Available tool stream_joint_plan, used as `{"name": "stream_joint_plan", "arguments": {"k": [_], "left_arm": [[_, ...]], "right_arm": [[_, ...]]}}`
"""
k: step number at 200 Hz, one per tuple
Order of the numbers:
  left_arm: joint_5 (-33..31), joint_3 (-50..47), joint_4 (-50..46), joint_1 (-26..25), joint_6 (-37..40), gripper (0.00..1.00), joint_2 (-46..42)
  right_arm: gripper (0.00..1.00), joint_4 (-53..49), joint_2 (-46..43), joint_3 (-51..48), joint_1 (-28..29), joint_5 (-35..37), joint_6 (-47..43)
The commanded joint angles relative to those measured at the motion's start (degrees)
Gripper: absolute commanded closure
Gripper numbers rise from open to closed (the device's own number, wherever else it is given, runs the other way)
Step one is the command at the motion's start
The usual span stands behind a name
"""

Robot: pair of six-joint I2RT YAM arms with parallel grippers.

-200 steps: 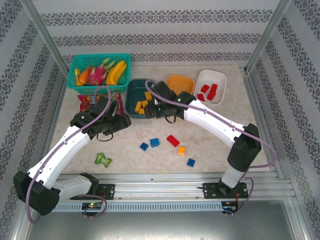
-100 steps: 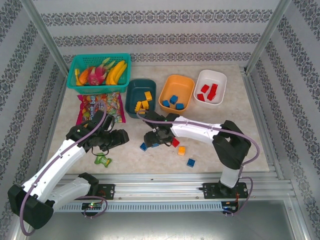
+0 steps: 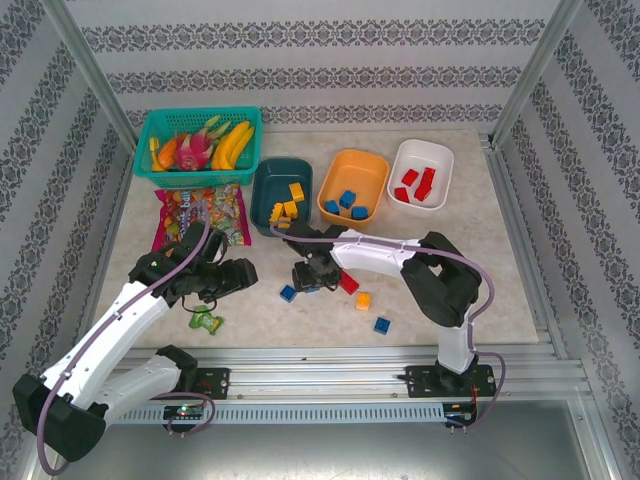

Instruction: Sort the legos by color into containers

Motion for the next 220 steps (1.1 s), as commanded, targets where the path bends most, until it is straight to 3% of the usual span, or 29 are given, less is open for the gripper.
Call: {"name": "stream_joint_plan", "arguments": {"k": [1, 26, 63, 116, 158, 220], "left_arm": [[0.62, 1.34, 1.65, -0.79, -1.01, 0.3, -0.56], [0.96, 1.61, 2.33, -0.85, -1.02, 0.3, -0.07], [2.35, 3.47, 5.65, -1.09, -1.08, 0.3, 1.66], [3.26, 12.01, 13.96, -2.38, -0.82, 0.3, 11.44], [3.64, 19.13, 19.88, -3.21, -0.03, 0.3, 21.27], [2.47, 28.89, 25.3, -3.38, 1.87, 0.3, 33.15]], "right_arm": [[0.5, -0.05, 1.52, 1.75, -0.6, 0.08, -0.48], [0.59, -0.38, 0.66, 2.12, -0.88, 0.43, -0.54], [0.64, -3.44, -5.61, 3.82, -2.72, 4.31, -0.94], [0.66, -8.18, -9.89, 12.21, -14.71, 8.86, -3.91], [0.67, -9.08, 1.78, 26.97, -23.94, 8.09, -4.03], [0.65, -12.61, 25.44, 54.22, -29.92, 3.21, -4.99]]}}
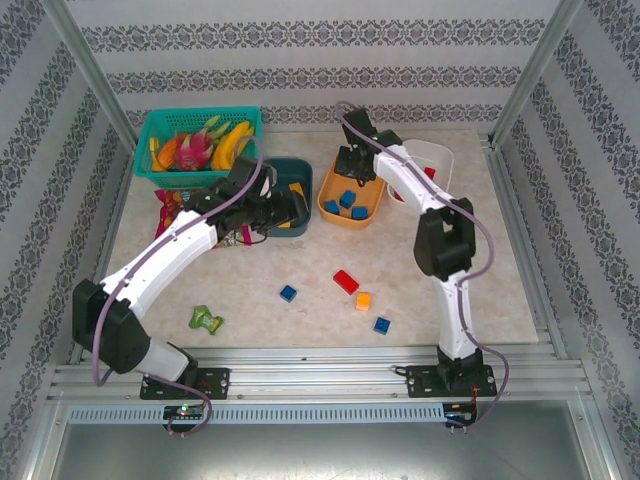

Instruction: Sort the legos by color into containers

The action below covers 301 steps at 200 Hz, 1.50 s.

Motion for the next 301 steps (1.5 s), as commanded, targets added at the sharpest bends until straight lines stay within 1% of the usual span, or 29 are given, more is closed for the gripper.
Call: {"name": "stream_joint_plan", "arguments": {"k": [1, 27, 48, 72, 92, 105, 123, 156, 186, 214, 231, 262, 278, 301], "left_arm": [[-0.44, 3.69, 4.71, -0.73, 1.56, 0.3, 2.82], [-0.77, 8.68, 4.5, -0.73, 2.66, 0.3, 6.77], [-1.08, 11.77, 3.37, -0.75, 3.5, 0.3, 8.81], [-0.97, 11.86, 3.22, -0.75, 3.41, 0.3, 9.16], [-0.73, 11.07, 2.96, -0.75, 3.09, 0.3, 8.78], [-0.7, 10.33, 2.83, -0.74, 2.91, 0.3, 8.32], [-0.82, 9.73, 1.59, -0.73, 2.5, 0.3, 7.41], [-1.29, 7.47, -0.18, -0.83, 1.36, 0.3, 4.06], [-1.63, 4.93, -2.7, -0.99, -0.71, 0.3, 1.05], [1.3, 2.73, -5.31, -2.36, -4.77, 0.3, 1.12], [3.83, 2.47, -5.59, -5.41, -5.66, 0.3, 3.27], [5.8, 7.53, -10.62, -13.26, -1.37, 0.3, 12.02], [7.25, 8.64, -10.74, -16.5, -0.61, 0.3, 16.27], [7.28, 11.75, -13.32, -20.42, 1.92, 0.29, 22.33]], "right_arm": [[0.65, -3.72, 6.65, 7.44, -1.43, -2.93, -1.97], [0.59, -6.81, 14.2, 15.39, -3.08, -6.03, -2.51], [0.53, -7.87, 16.47, 17.8, -3.89, -8.47, -2.38], [0.41, -7.51, 14.78, 18.17, -3.96, -9.33, -3.25], [0.34, -7.82, 11.68, 18.0, -3.75, -9.35, -3.76], [0.32, -8.28, 8.98, 17.59, -3.56, -9.09, -4.13], [0.32, -7.92, 3.67, 15.0, -3.22, -8.42, -4.15], [0.35, -2.19, -12.03, 0.44, -2.34, -6.34, -5.21], [0.36, 0.42, -26.03, -14.77, -0.64, -5.15, -7.23], [0.36, 1.84, -40.29, -31.9, 2.54, -4.64, -7.0], [0.36, 1.05, -48.85, -42.47, 5.23, -4.49, -5.85], [0.34, -3.97, -64.8, -58.48, 10.58, -4.45, 1.09], [0.33, -9.03, -72.22, -63.36, 12.78, -4.41, 6.01], [0.3, -18.87, -80.28, -66.26, 14.94, -4.41, 11.35]]}}
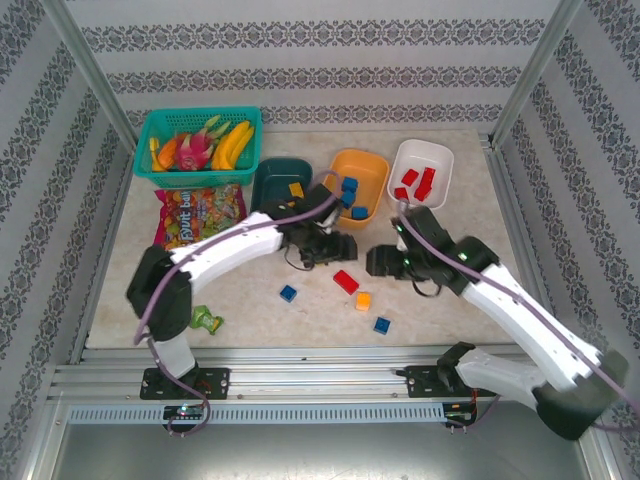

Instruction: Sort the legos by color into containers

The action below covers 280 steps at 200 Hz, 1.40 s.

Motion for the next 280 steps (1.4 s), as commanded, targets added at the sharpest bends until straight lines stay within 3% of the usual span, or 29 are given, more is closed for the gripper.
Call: {"name": "stream_joint_plan", "arguments": {"k": [1, 61, 164, 220, 251, 280], "left_arm": [[1.45, 3.99, -6.08, -3.37, 3.67, 0.29, 4.53], [-0.25, 12.17, -10.62, -9.27, 5.98, 0.29, 15.68], [-3.83, 20.12, -15.35, -12.38, 6.6, 0.48, 24.99], [-7.42, 21.33, -15.97, -12.47, 7.32, 0.69, 25.34], [-11.03, 23.49, -18.13, -11.57, 7.77, 0.71, 21.26], [-12.67, 25.74, -19.99, -6.7, 7.45, 0.71, 16.17]], "right_arm": [[0.3, -10.83, -7.32, -2.3, 1.83, 0.99, 7.91], [0.25, -23.76, -18.42, -1.0, 2.61, -1.47, 10.28], [0.26, -20.5, -19.9, -3.8, 2.56, -2.92, 11.34], [0.27, -18.47, -19.7, -3.96, 2.55, -4.89, 9.39], [0.27, -14.95, -18.67, -1.46, 2.48, -4.78, 7.05], [0.28, -10.05, -15.29, 1.69, 2.52, -5.21, 4.56]]}}
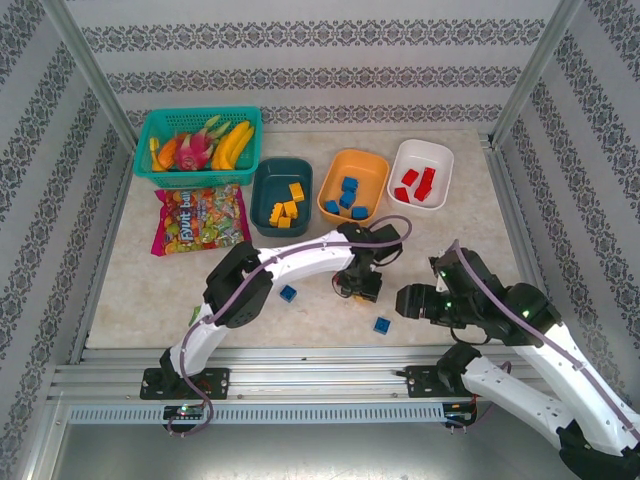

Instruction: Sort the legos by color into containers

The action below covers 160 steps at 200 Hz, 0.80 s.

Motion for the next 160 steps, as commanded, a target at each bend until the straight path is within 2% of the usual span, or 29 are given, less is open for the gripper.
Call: {"name": "stream_joint_plan", "arguments": {"k": [1, 33, 61, 84, 128, 160], "left_arm": [[-3.63, 3.44, -4.11, 4.59, 0.81, 0.71, -7.1], [-5.47, 5.94, -6.11, 13.53, 3.77, 0.72, -10.15], [-6.75, 8.54, -5.7, 22.48, 7.05, 0.72, -9.42], [-9.61, 14.18, -5.14, 28.59, 9.01, 0.72, -5.36], [-13.38, 26.14, -3.98, 35.44, 10.15, 0.72, 6.19], [-15.32, 29.66, -3.63, 37.97, 10.07, 0.72, 12.35]], "right_arm": [[0.28, 6.13, 2.45, 3.48, 0.35, -0.88, -3.44], [0.27, 13.42, 8.62, 6.5, -1.03, -2.68, -7.28], [0.27, 27.81, 14.31, 5.95, -4.58, -8.96, -7.27], [0.26, 38.08, 20.58, 6.09, -5.98, -10.6, -6.59], [0.25, 52.16, 33.09, 9.51, -7.49, -11.62, -5.38], [0.24, 55.65, 40.45, 14.42, -8.31, -10.52, -4.66]]}}
